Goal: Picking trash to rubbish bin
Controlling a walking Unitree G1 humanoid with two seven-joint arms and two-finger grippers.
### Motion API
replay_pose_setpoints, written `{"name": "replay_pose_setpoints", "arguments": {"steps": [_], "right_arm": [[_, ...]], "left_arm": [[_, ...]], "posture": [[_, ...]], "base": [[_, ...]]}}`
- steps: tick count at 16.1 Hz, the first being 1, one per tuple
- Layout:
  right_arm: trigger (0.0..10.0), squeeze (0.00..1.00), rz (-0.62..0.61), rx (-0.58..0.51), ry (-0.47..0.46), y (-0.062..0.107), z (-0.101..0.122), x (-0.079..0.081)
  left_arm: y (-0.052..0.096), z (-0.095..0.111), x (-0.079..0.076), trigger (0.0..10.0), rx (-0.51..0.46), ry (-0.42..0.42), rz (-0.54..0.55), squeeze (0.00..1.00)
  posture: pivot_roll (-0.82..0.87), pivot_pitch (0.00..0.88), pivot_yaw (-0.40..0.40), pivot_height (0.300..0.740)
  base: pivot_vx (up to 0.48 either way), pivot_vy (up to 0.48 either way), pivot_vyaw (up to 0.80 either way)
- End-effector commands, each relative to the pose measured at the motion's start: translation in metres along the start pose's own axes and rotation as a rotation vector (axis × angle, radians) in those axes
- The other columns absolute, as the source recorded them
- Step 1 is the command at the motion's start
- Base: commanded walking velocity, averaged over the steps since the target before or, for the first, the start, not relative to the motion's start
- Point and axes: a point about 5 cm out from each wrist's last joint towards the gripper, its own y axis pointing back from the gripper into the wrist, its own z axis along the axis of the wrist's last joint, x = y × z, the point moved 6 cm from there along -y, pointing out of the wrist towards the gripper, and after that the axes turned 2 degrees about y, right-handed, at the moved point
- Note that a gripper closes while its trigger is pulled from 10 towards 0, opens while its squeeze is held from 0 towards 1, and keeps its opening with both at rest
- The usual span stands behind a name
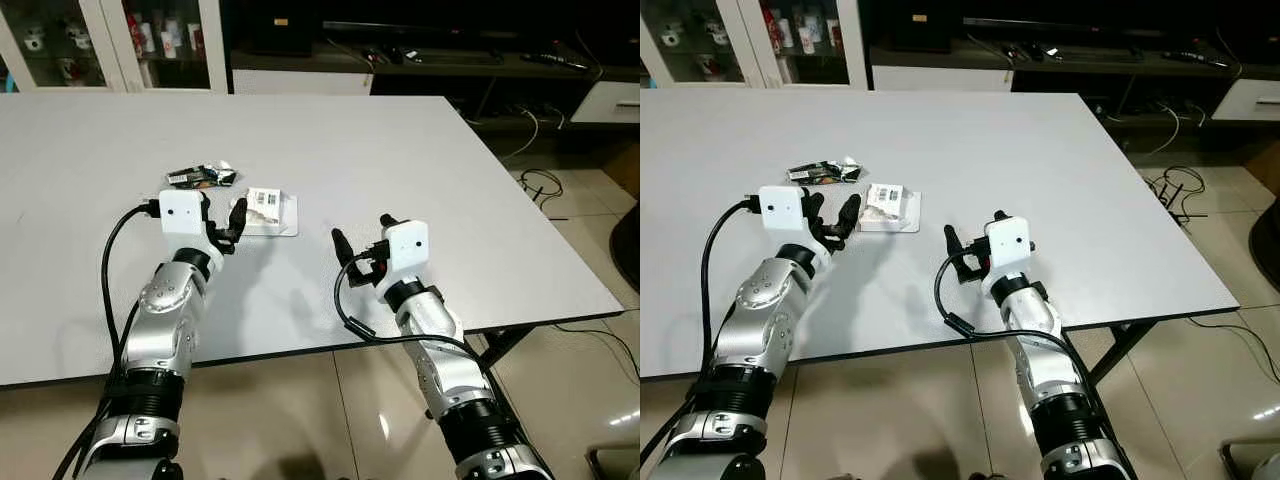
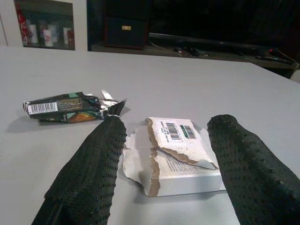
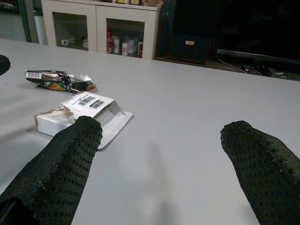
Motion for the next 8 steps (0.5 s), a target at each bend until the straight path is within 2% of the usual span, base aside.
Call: {"name": "replay_pose_setpoints", "arguments": {"steps": [1,5,8], "right_arm": [[10.0,0.00,-0.003,-0.013,0.004,-0.0014,0.0056,-0.0031],[10.0,0.00,0.001,-0.009,0.005,-0.0018,0.0053,-0.0027],[10.0,0.00,0.004,-0.013,0.005,-0.0027,0.0063,-0.0020]], "left_arm": [[0.0001,0.0039,-0.0051,10.0,-0.019,0.003,-0.012,0.00],[-0.0003,0.0083,-0.0061,10.0,-0.037,0.018,-0.005,0.00],[-0.0022,0.0088,-0.0058,10.0,-0.034,0.008,-0.002,0.00]], "posture": [[-0.02,0.046,-0.074,0.740],[-0.02,0.032,-0.075,0.740],[-0.02,0.024,-0.071,0.740]], "base": [[0.000,0.000,0.00],[0.000,0.000,0.00],[0.373,0.000,0.00]]}}
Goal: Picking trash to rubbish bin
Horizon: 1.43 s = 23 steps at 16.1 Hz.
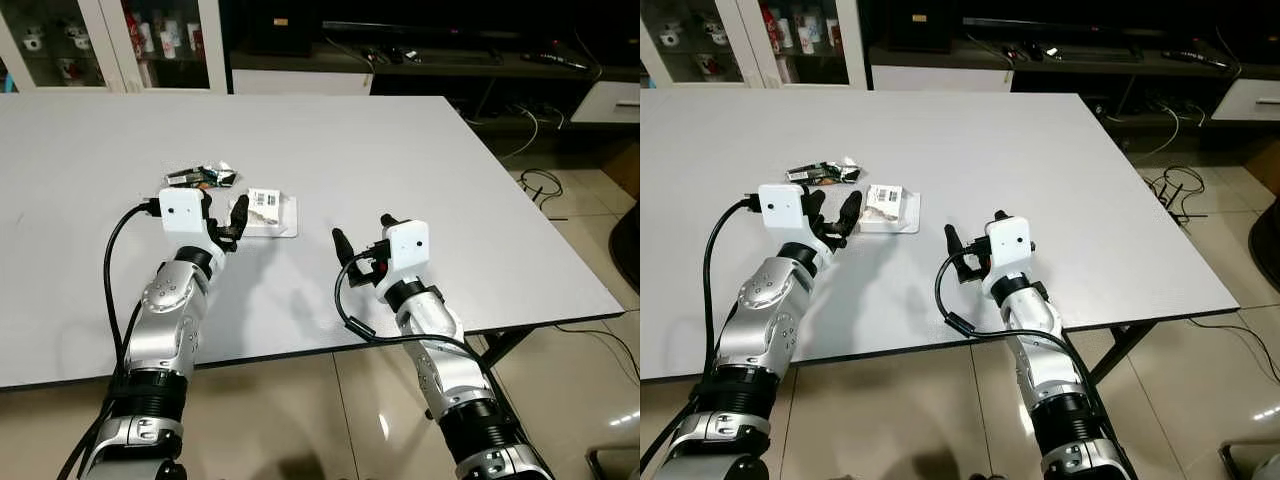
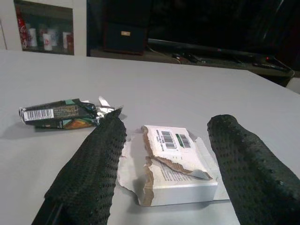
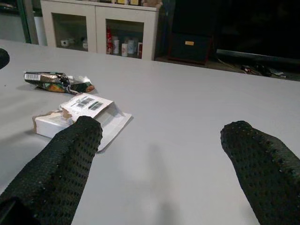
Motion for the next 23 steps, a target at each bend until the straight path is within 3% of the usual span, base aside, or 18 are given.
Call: {"name": "replay_pose_setpoints", "arguments": {"steps": [1,20,23], "right_arm": [[10.0,0.00,0.003,-0.014,0.007,-0.003,0.007,-0.002],[10.0,0.00,-0.003,-0.011,0.002,-0.005,0.007,-0.004],[10.0,0.00,-0.002,-0.010,0.001,-0.005,0.007,-0.005]], "left_arm": [[-0.002,0.005,-0.003,10.0,-0.014,-0.011,-0.001,0.00],[-0.005,0.015,-0.001,10.0,-0.045,-0.011,0.009,0.00],[-0.004,0.018,-0.004,10.0,-0.069,-0.004,0.002,0.00]], "posture": [[-0.02,0.024,-0.071,0.740],[-0.01,0.051,-0.073,0.740],[-0.01,0.054,-0.073,0.740]], "base": [[0.398,0.000,0.00],[0.473,0.000,0.00],[0.185,0.000,0.00]]}}
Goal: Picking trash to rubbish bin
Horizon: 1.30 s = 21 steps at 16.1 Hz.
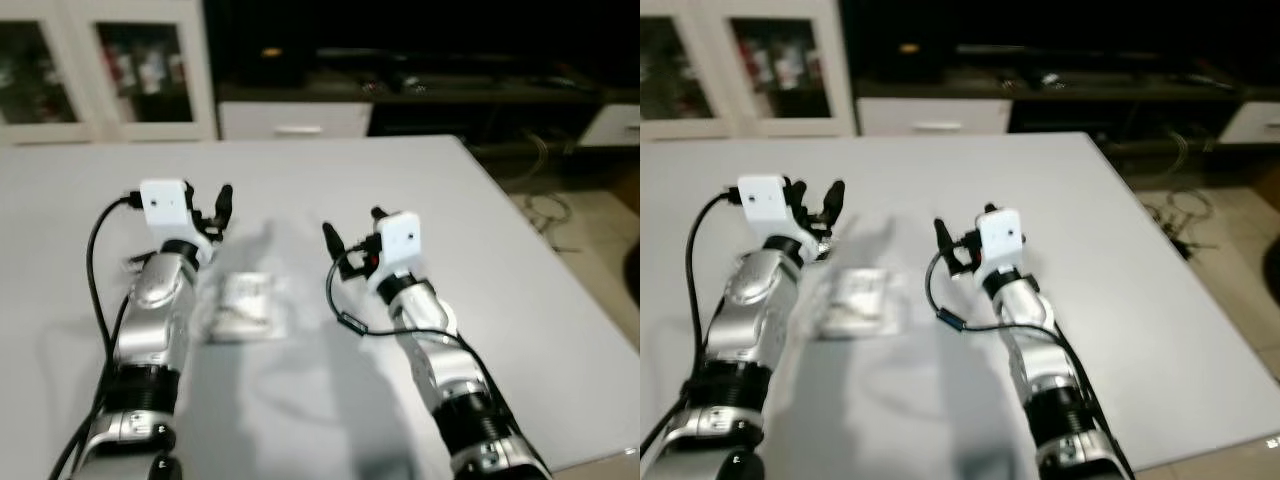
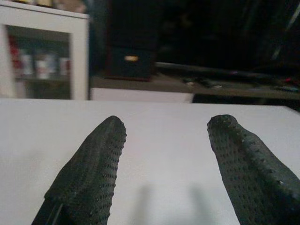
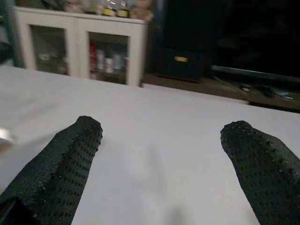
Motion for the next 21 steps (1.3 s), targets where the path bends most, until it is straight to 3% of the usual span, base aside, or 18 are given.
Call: {"name": "replay_pose_setpoints", "arguments": {"steps": [1,8,10,12,16,18,19,21], "right_arm": [[10.0,0.00,-0.017,0.007,-0.006,0.001,-0.001,-0.006],[10.0,0.00,-0.014,0.009,-0.008,0.003,-0.002,-0.006],[10.0,0.00,-0.012,0.011,-0.010,0.003,-0.002,-0.005],[10.0,0.00,-0.017,0.016,-0.009,0.003,-0.003,-0.007],[10.0,0.00,-0.022,0.022,-0.003,0.004,-0.005,-0.010],[10.0,0.00,-0.022,0.024,-0.004,0.004,-0.005,-0.010],[10.0,0.00,-0.018,0.026,-0.005,0.004,-0.006,-0.009],[10.0,0.00,-0.004,0.032,-0.006,0.003,-0.008,-0.005]], "left_arm": [[-0.001,0.005,-0.008,10.0,-0.016,-0.007,-0.028,0.00],[0.000,0.004,-0.010,10.0,-0.009,-0.011,-0.036,0.00],[0.000,0.003,-0.008,10.0,0.002,0.021,-0.039,0.00],[-0.001,0.016,0.004,10.0,-0.015,0.000,-0.041,0.00],[0.011,0.043,0.008,10.0,-0.011,-0.096,-0.201,0.00],[0.011,0.042,0.006,10.0,-0.002,-0.083,-0.226,0.00],[0.017,0.048,0.010,10.0,0.009,-0.090,-0.262,0.00],[0.044,0.051,0.020,10.0,0.104,-0.120,-0.361,0.00]], "posture": [[-0.01,0.053,-0.072,0.740],[-0.01,0.057,-0.073,0.740],[-0.02,0.059,-0.073,0.740],[-0.01,0.059,-0.073,0.740],[-0.01,0.060,-0.068,0.740],[0.00,0.060,-0.068,0.740],[0.01,0.057,-0.069,0.740],[0.01,0.050,-0.066,0.740]], "base": [[0.000,0.000,0.00],[0.000,0.000,0.00],[0.000,0.000,0.00],[0.000,0.000,0.00],[0.000,0.000,0.00],[0.000,0.000,0.00],[0.000,0.000,0.00],[0.000,0.000,0.00]]}}
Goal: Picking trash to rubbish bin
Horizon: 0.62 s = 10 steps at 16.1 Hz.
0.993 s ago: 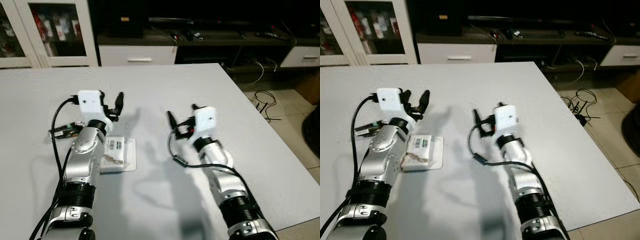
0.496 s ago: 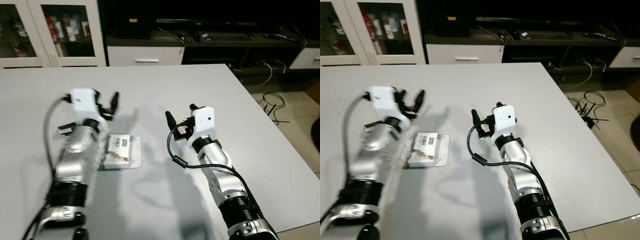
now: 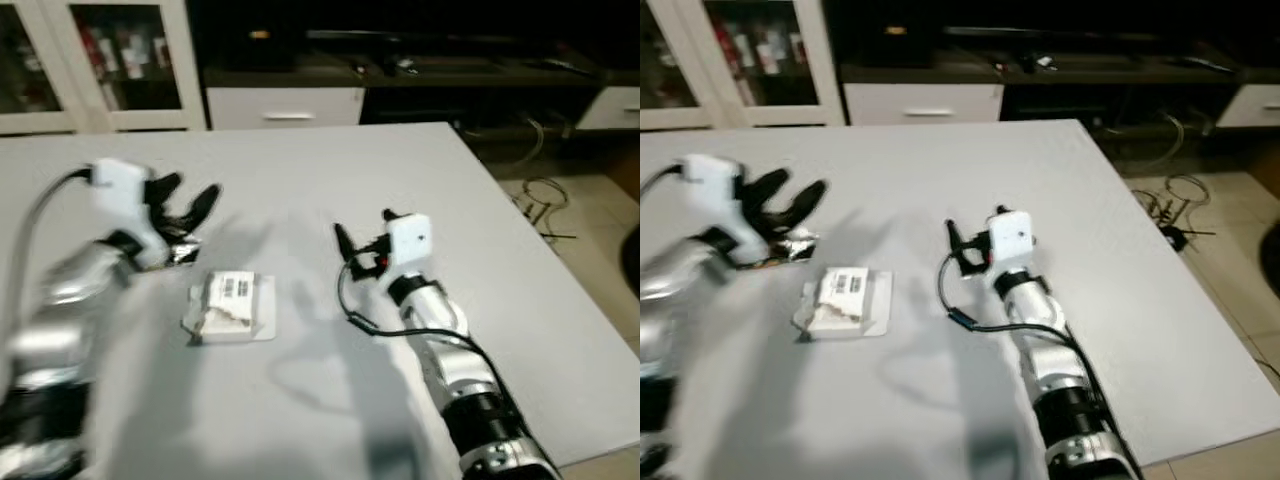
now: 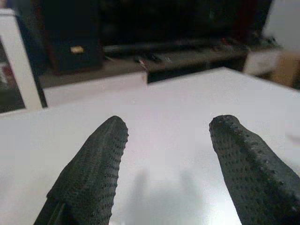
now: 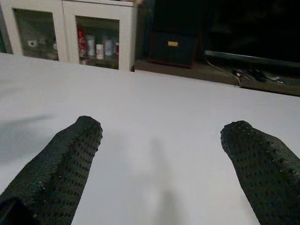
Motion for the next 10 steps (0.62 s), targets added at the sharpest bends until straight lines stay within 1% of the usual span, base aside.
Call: {"name": "replay_pose_setpoints", "arguments": {"steps": [1,2,3,4,5,7,9,10], "right_arm": [[10.0,0.00,0.012,0.021,-0.011,0.000,-0.005,0.003],[10.0,0.00,0.015,0.021,-0.011,0.000,-0.005,0.004],[10.0,0.00,0.017,0.021,-0.011,0.000,-0.005,0.004],[10.0,0.00,0.019,0.023,-0.012,0.001,-0.006,0.004],[10.0,0.00,0.041,0.029,-0.016,0.002,-0.007,0.006],[10.0,0.00,0.109,0.052,-0.005,0.005,-0.011,0.008],[10.0,0.00,0.186,0.080,-0.001,0.010,-0.016,0.010],[10.0,0.00,0.255,0.103,-0.030,0.015,-0.019,0.014]], "left_arm": [[0.012,-0.006,-0.007,10.0,0.047,-0.002,-0.075,0.00],[0.017,-0.010,-0.004,10.0,0.071,-0.019,-0.076,0.00],[0.022,-0.013,0.005,10.0,0.077,-0.027,-0.031,0.33],[0.033,-0.010,0.026,10.0,0.030,0.079,0.074,1.00],[0.038,-0.006,0.029,10.0,0.011,0.114,0.076,1.00],[0.046,-0.010,0.030,10.0,0.031,0.136,0.067,1.00],[0.049,-0.013,0.022,10.0,0.044,0.151,0.021,1.00],[0.048,-0.013,0.018,10.0,0.039,0.164,0.003,1.00]], "posture": [[0.01,0.047,-0.065,0.740],[0.02,0.047,-0.065,0.740],[0.02,0.046,-0.064,0.740],[0.02,0.043,-0.067,0.740],[0.03,0.041,-0.070,0.740],[0.03,0.037,-0.074,0.740],[0.03,0.034,-0.077,0.740],[0.03,0.031,-0.077,0.740]], "base": [[0.000,0.000,0.00],[0.000,0.000,0.00],[0.000,0.000,0.00],[0.000,0.000,0.00],[0.000,0.000,0.00],[0.000,0.000,0.00],[0.000,0.000,0.00],[0.000,0.000,0.00]]}}
